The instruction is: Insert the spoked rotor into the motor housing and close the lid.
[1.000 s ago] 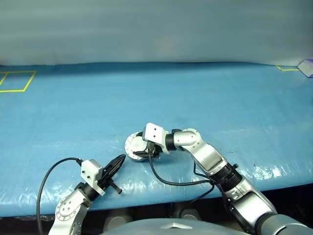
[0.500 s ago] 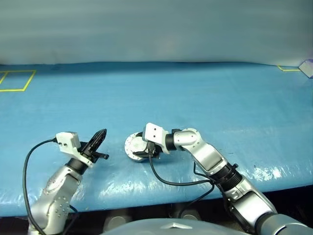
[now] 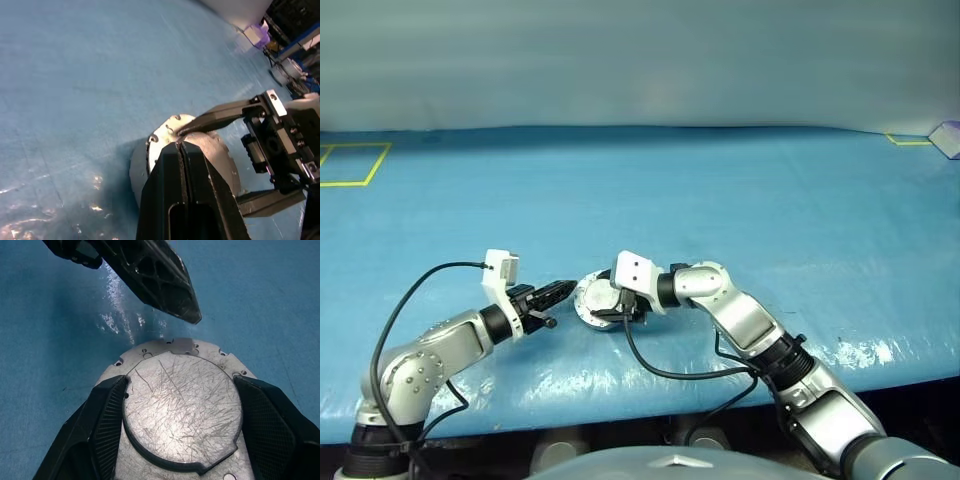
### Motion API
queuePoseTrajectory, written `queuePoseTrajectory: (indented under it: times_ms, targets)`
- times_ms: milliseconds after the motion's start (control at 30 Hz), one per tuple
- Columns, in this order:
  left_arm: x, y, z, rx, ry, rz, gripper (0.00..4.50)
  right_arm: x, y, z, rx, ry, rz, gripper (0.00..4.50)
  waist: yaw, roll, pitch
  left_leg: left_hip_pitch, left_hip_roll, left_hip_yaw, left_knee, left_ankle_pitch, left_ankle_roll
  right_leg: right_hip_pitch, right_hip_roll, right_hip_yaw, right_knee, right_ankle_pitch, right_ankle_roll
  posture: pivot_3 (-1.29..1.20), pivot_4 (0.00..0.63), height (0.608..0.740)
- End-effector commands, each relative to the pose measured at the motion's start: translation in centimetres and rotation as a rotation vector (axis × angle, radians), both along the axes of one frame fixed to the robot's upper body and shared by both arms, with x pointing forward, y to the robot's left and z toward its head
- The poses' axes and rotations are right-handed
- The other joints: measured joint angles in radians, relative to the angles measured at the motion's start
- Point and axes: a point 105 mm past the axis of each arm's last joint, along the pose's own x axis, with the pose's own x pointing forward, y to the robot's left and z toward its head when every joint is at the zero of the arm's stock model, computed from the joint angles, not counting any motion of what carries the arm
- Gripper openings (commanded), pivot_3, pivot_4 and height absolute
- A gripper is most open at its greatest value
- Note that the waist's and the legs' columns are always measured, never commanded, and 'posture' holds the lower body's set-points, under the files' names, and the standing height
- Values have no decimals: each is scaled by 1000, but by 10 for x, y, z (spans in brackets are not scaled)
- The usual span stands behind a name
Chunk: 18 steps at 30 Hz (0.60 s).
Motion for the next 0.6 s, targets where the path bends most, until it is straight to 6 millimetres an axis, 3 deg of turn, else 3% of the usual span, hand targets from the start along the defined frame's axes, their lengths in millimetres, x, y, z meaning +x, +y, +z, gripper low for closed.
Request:
queuePoseTrajectory:
  times_ms: [33, 167, 533, 600]
  targets:
    - [2, -4, -6, 30, 22, -48, 0, 2, -15, -26, -98, 60, -67, 3110, 0, 0, 0, 0, 0, 0, 0, 0, 0, 0, 0, 0, 0, 0, 0, 0, 150, 740]
    - [4, -4, -19, 80, 59, -55, 0, 3, -16, -26, -100, 58, -69, 3110, 1, 0, 0, 0, 0, 0, 0, 0, 0, 0, 0, 0, 0, 0, 0, 0, 150, 740]
    - [2, -9, -29, 97, 86, -89, 0, -4, -16, -23, -40, 134, -66, 3110, 3, 0, 0, 1, -1, -1, 0, 0, 0, 1, -2, 0, 0, 0, 0, 0, 150, 740]
    - [2, -7, -31, 104, 90, -90, 0, -5, -18, -23, -37, 140, -71, 3846, 4, 0, 0, 0, -1, -1, 0, 0, 0, 1, -2, 0, -1, 0, 0, 0, 150, 740]
